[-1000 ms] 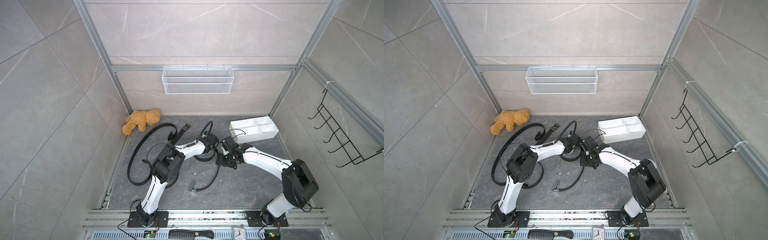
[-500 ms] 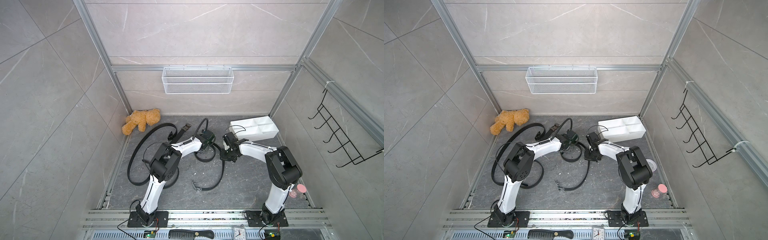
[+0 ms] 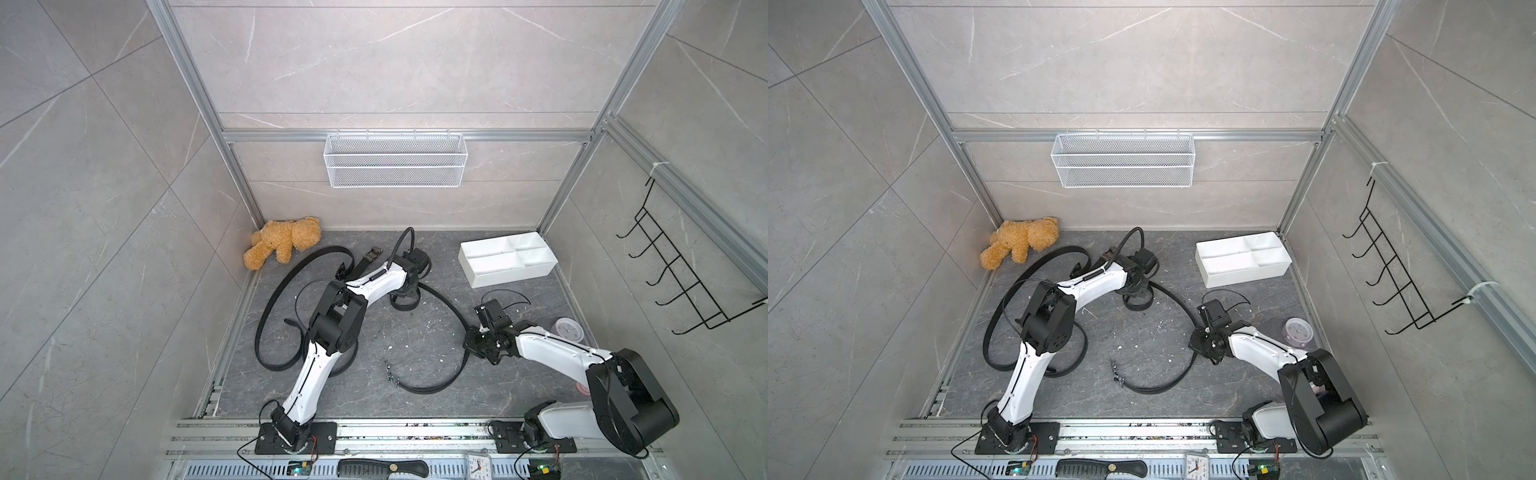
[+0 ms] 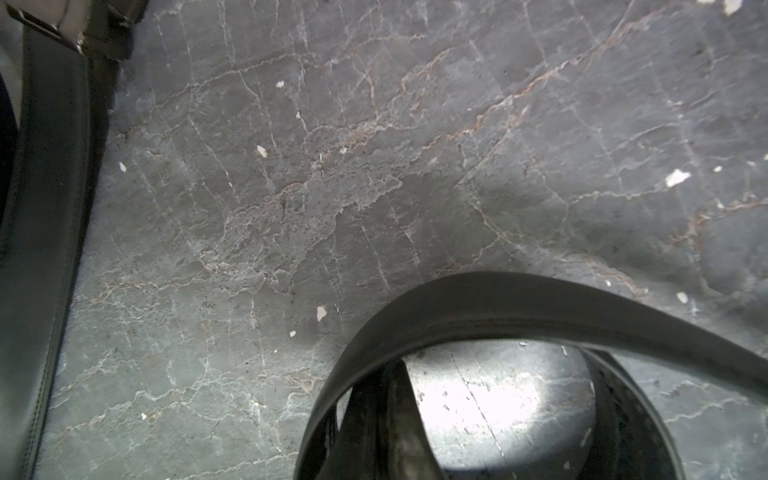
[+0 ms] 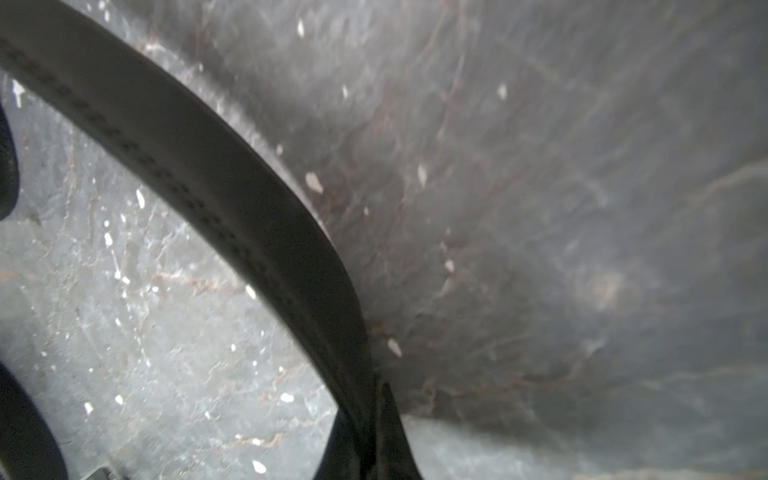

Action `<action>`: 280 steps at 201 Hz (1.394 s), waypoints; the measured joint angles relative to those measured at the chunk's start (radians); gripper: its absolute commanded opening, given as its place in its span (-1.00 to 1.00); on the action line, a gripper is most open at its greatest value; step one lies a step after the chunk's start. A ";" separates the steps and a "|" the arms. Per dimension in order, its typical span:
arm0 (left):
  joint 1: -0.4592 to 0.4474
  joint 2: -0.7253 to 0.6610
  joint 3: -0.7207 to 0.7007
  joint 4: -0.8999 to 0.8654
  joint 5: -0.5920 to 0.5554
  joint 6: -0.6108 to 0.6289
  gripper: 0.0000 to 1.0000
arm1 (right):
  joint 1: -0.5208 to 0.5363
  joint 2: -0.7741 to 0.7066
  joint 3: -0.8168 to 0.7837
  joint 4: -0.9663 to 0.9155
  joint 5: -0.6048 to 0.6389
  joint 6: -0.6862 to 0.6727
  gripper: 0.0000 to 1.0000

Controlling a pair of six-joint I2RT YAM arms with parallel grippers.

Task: Place the belts into the storage roll
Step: Roll the belt at the center of the board.

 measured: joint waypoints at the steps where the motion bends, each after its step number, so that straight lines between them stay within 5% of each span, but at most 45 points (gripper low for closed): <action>1: 0.000 0.000 0.000 0.000 0.000 0.000 -1.00 | 0.002 0.000 0.000 0.001 -0.001 0.002 -1.00; 46: 0.000 0.000 -0.008 0.011 0.000 0.000 -1.00 | 0.248 0.158 0.096 0.139 -0.027 0.192 -1.00; 82: 0.000 -0.011 -0.030 0.033 0.003 0.000 -1.00 | 0.320 0.329 0.181 0.373 -0.053 0.325 -1.00; 112: 0.000 -0.037 -0.085 0.090 0.008 0.000 -1.00 | 0.322 0.425 0.274 0.465 -0.103 0.364 -0.06; 134: 0.000 -0.048 -0.106 0.113 0.009 0.000 -1.00 | 0.321 0.384 0.312 0.319 -0.085 0.291 0.29; 182: 0.002 -0.066 -0.140 0.150 0.021 0.000 -1.00 | 0.146 0.231 0.362 0.023 -0.055 0.016 0.37; 213: 0.004 -0.074 -0.156 0.167 0.027 0.000 -1.00 | 0.036 0.328 0.486 -0.030 -0.075 -0.155 0.39; 280: 0.005 -0.081 -0.170 0.183 0.033 0.000 -1.00 | 0.016 0.586 0.810 -0.106 -0.045 -0.419 0.38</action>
